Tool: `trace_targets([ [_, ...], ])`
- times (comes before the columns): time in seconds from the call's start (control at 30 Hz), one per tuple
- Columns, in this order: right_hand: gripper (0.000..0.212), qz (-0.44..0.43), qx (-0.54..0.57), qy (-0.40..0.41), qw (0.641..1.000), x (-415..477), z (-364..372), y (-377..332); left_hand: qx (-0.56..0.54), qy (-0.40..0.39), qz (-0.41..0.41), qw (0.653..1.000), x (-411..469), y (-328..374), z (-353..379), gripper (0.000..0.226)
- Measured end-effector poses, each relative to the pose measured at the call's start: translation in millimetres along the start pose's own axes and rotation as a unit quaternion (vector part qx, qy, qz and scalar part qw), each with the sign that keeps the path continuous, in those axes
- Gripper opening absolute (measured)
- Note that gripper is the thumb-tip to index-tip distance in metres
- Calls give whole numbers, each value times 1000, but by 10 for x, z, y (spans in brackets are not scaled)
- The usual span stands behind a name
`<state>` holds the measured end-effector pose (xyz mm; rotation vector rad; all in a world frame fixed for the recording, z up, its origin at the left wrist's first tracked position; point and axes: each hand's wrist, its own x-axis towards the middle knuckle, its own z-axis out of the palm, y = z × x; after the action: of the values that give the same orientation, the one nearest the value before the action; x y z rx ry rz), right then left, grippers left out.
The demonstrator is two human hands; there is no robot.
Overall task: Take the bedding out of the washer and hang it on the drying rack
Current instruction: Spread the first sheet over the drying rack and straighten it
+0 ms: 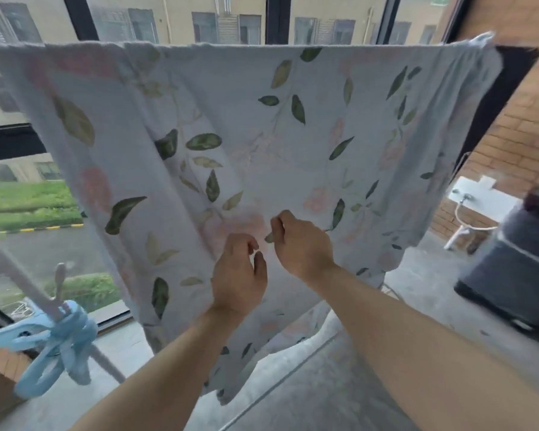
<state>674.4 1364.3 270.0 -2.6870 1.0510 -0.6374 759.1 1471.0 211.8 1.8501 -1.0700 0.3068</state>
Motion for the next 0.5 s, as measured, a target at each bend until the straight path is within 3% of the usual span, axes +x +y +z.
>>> trace_targets([
  [0.27,35,143,33,55,988,-92,-647,1928,15,-129,64,989,233,1096,1201,21],
  [0.5,34,210,42,68,974,-206,-1366,3827,3,-201,17,979,442,2383,2651,17],
])
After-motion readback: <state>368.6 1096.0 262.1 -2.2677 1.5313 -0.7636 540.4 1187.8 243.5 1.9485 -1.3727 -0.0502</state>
